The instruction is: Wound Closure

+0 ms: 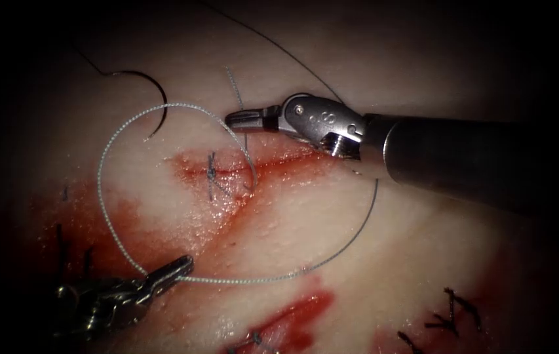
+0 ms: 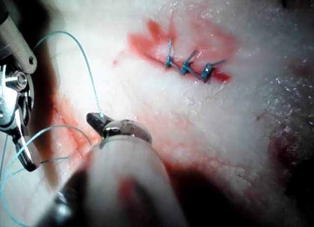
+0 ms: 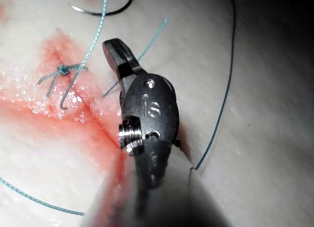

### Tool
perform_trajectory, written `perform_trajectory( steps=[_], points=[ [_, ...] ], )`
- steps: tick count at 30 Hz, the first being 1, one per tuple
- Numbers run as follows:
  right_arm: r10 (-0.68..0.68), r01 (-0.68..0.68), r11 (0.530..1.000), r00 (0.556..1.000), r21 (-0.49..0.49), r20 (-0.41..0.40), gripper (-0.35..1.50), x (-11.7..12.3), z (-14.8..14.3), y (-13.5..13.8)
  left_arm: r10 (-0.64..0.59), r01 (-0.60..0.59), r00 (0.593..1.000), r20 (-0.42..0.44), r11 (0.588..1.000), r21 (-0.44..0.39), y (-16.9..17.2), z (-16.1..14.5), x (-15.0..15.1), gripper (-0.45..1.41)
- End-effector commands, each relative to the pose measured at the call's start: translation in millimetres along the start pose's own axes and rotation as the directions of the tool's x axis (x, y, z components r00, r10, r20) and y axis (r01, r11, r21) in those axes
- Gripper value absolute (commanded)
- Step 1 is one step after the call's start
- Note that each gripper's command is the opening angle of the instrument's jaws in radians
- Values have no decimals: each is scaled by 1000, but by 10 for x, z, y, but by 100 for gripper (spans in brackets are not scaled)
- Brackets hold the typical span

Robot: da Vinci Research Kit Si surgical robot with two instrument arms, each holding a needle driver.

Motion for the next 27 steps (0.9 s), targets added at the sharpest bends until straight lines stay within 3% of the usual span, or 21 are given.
perform_trajectory(
  steps=[1,7,14,17,19,27],
  points=[
    [3,-3,1000,1000,7,-5,-35,-3,15,4,-14,14,1000,-12,1000,-2,-2,12,-5,-45],
    [73,-68,995,995,74,-72,-35,-17,25,-1,-83,81,995,-48,996,-37,-2,37,-36,-45],
    [143,-110,982,964,151,-223,-35,-13,30,-3,-196,186,976,-91,977,-102,1,66,-62,-45],
    [172,-141,979,958,145,-230,-35,-8,36,-3,-207,191,970,-126,973,-129,6,80,-65,-45],
    [186,-155,977,954,144,-234,-13,-6,39,-3,-204,181,968,-146,971,-154,9,88,-64,-45],
    [233,-202,969,939,142,-252,42,2,49,-8,-194,135,950,-243,961,-240,18,116,-44,-45]
  ],
)
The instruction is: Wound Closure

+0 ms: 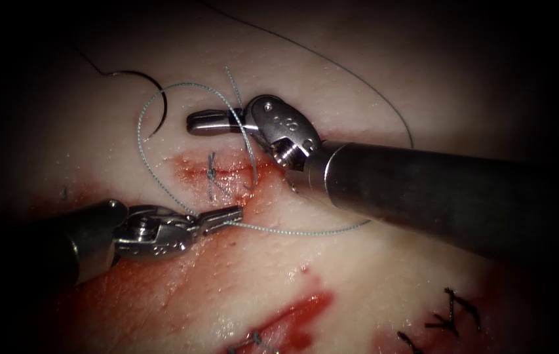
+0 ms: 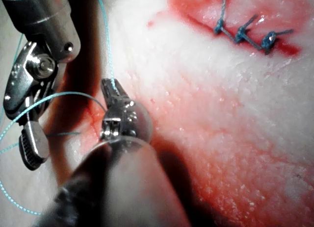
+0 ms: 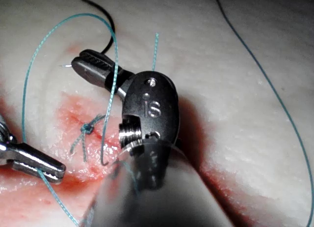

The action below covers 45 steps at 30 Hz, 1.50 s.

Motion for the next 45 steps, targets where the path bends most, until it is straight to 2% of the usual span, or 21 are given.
perform_trajectory(
  steps=[1,4,8,22,25,31,33,34,35,36,40,45],
  points=[
    [4,-4,1000,1000,4,-3,54,0,13,5,6,-6,1000,-17,1000,-13,-5,10,0,-45],
    [25,-25,1000,1000,16,-4,89,3,17,4,14,-20,997,-82,998,-66,-7,19,13,-45],
    [39,-39,999,999,30,-5,103,8,20,2,30,-45,987,-155,994,-96,-17,28,25,-45],
    [71,-66,993,996,98,-57,98,26,26,-8,-27,-38,952,-303,978,-207,-24,59,44,-45],
    [74,-70,994,996,83,-51,91,27,22,-10,-19,-36,965,-260,978,-207,-33,45,43,-45],
    [89,-85,993,995,81,-45,81,30,13,-9,-31,-15,967,-255,984,-178,-45,15,40,-45],
    [130,-125,987,991,99,-40,88,30,11,-10,-33,-11,968,-249,985,-175,-49,10,39,-45],
    [136,-130,984,990,125,-37,84,30,9,-10,-35,-9,968,-248,985,-172,-50,8,38,-45],
    [136,-129,980,990,154,-36,69,31,8,-10,-36,-8,968,-249,985,-173,-51,7,36,-45],
    [139,-130,975,990,181,-34,64,32,5,-9,-36,-8,968,-250,985,-174,-52,6,35,-45],
    [188,-171,953,981,248,-46,69,40,2,-3,-31,-12,969,-245,985,-173,-50,5,28,-45],
    [243,-221,953,966,208,-87,66,49,7,-2,-24,-13,974,-223,986,-164,-50,4,13,-45]
  ],
)
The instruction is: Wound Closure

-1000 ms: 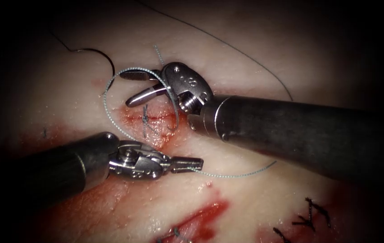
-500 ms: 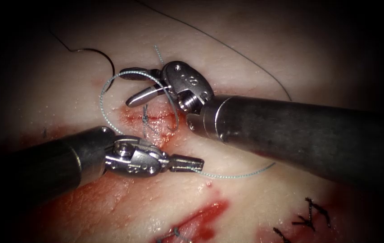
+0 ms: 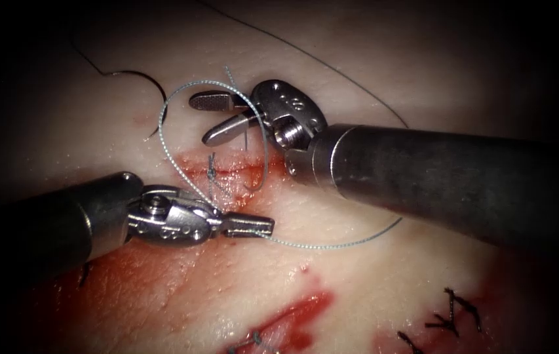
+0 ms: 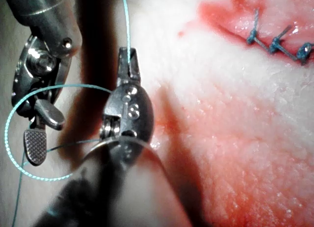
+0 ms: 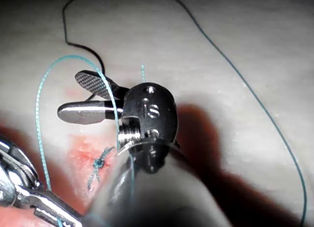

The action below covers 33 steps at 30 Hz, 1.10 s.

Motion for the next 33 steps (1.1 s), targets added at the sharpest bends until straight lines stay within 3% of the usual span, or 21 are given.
perform_trajectory(
  steps=[1,8,23,26,33],
  points=[
    [10,-10,1000,1000,-4,-11,66,5,13,8,3,-3,1000,8,1000,2,-6,3,-8,-45],
    [29,-29,1000,999,-12,-25,79,5,21,6,-5,5,1000,16,1000,16,-8,-7,-18,-45],
    [41,-46,998,996,-51,-84,78,12,24,6,-4,3,1000,17,999,51,-39,6,-45,-45],
    [31,-36,998,996,-59,-89,78,17,17,6,-4,-2,999,48,993,118,-43,-4,-51,-45],
    [15,-22,997,995,-72,-96,74,28,0,3,-25,14,997,69,987,162,-31,-40,-47,-45]
  ],
)
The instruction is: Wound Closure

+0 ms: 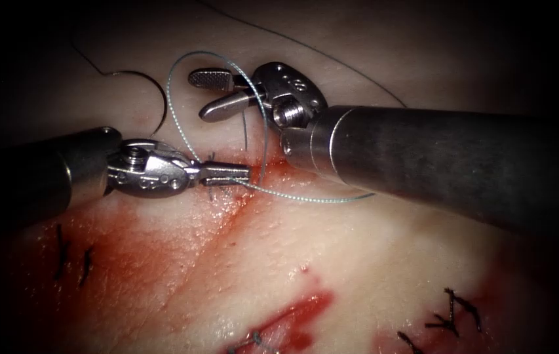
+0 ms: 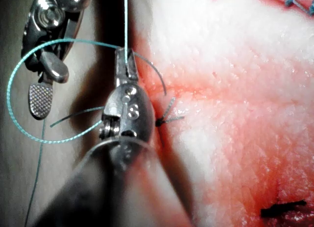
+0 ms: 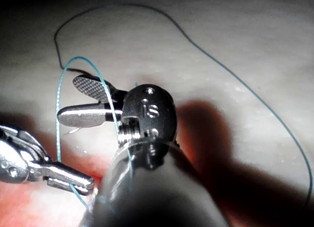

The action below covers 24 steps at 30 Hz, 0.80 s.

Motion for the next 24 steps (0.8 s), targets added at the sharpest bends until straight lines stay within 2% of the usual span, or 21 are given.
perform_trajectory(
  steps=[1,4,8,12,15,19,22,24],
  points=[
    [0,0,1000,1000,-4,-8,72,1,6,7,-3,3,1000,4,1000,12,-6,1,-4,-45],
    [2,-2,1000,1000,-9,-17,71,0,8,5,-6,6,1000,12,999,37,-11,-12,-9,-45],
    [3,-3,1000,1000,-8,-19,83,0,11,1,-18,11,998,63,994,105,-19,-26,-22,-45],
    [12,-12,1000,999,-19,-34,83,4,13,-3,-22,10,994,105,993,115,-18,-32,-39,-45],
    [21,-23,999,998,-33,-56,81,8,16,-5,-21,2,989,143,992,128,-13,-27,-52,-45],
    [29,-32,999,997,-41,-72,84,11,21,-9,-3,-10,987,158,997,79,-8,-7,-70,-45],
    [30,-33,999,997,-39,-74,84,11,25,-12,10,-16,991,131,999,44,-8,11,-81,-45],
    [30,-33,999,997,-38,-74,76,10,28,-13,15,-18,992,122,999,28,-8,21,-86,-45]
  ],
)
